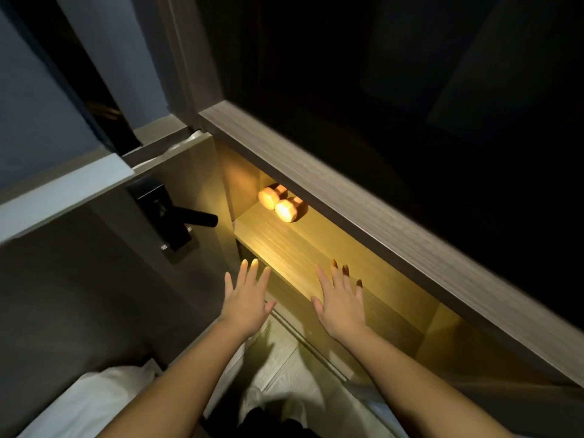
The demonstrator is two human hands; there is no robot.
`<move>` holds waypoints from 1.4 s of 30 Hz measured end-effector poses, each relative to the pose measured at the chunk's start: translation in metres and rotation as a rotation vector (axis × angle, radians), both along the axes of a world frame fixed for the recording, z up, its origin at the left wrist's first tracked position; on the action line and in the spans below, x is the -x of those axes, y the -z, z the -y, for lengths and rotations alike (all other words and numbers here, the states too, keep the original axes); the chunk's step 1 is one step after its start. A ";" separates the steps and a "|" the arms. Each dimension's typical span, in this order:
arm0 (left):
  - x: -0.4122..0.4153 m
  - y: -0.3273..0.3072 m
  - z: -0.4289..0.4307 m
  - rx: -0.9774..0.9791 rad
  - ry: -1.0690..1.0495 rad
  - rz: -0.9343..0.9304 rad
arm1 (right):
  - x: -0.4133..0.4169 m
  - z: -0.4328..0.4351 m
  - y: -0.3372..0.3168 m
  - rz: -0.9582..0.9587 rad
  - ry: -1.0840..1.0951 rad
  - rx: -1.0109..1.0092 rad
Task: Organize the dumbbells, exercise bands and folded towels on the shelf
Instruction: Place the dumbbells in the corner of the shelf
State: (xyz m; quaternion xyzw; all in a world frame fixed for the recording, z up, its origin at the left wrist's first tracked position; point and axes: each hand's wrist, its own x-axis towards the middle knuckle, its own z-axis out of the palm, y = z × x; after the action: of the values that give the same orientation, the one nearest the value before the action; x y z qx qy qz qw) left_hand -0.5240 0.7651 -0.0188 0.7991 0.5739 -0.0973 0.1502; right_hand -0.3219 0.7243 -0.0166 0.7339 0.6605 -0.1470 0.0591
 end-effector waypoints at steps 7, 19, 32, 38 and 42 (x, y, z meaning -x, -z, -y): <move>-0.006 0.070 -0.070 -0.093 0.097 -0.082 | 0.002 -0.062 0.061 -0.042 0.035 0.031; 0.013 0.205 -0.137 -0.217 0.247 -0.031 | 0.038 -0.091 0.204 -0.019 0.114 -0.142; 0.007 0.228 -0.190 -0.509 0.313 0.184 | 0.059 -0.123 0.230 0.027 0.196 -0.318; -0.014 0.203 -0.279 -0.533 0.214 0.137 | 0.044 -0.231 0.203 -0.143 0.193 -0.319; -0.025 0.203 -0.316 -0.476 0.187 0.153 | 0.042 -0.285 0.203 -0.268 0.241 -0.357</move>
State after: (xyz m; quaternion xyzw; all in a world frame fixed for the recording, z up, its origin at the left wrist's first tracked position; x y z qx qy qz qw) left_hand -0.4987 1.0815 -0.2223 0.8665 0.4913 0.0877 -0.0088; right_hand -0.3634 1.0091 -0.2193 0.7801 0.5857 -0.1300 -0.1777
